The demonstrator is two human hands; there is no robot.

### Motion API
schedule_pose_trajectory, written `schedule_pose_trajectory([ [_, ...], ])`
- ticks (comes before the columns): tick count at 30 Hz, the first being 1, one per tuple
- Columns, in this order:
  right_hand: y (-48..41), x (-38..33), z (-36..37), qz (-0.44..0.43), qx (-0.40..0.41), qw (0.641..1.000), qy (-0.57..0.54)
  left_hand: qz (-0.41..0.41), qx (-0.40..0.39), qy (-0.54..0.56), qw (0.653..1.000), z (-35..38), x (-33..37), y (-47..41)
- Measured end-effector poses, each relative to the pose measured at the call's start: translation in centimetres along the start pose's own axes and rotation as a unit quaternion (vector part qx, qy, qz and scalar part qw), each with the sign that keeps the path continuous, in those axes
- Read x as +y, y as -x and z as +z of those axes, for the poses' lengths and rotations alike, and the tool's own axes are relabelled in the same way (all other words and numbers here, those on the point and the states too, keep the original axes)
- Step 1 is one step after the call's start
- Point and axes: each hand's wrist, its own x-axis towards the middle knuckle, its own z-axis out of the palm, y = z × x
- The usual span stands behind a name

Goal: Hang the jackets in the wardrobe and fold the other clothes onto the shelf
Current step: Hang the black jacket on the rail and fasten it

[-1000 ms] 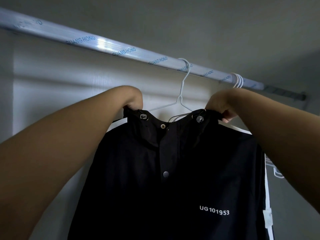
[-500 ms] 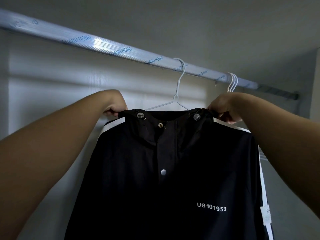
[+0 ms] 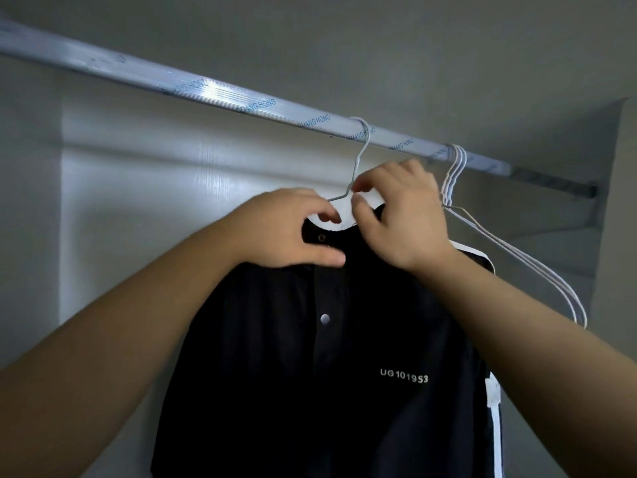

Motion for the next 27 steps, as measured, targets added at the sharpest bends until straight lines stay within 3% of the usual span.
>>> schedule_pose_trajectory([
  [2, 0.4, -0.5, 0.2, -0.049, -0.076, 0.994, 0.054, -0.038, -0.083, -0.120, 0.989, 0.7, 0.4, -0.3],
  [6, 1.6, -0.4, 0.8, -0.028, -0.174, 0.979, 0.107, -0.113, -0.058, -0.065, 0.990, 1.9, 0.8, -1.0],
  [12, 2.2, 0.0, 0.7, -0.021, -0.208, 0.967, 0.146, -0.108, -0.078, -0.007, 0.991, 1.2, 1.2, -1.7],
  [18, 2.2, -0.3, 0.4, -0.012, -0.222, 0.963, 0.154, -0.144, -0.151, 0.109, 0.972, -0.2, 1.1, -1.3],
  [27, 2.2, -0.8, 0.3, 0.009, -0.226, 0.961, 0.157, -0.177, -0.122, 0.145, 0.966, 0.1, 1.2, -0.8],
])
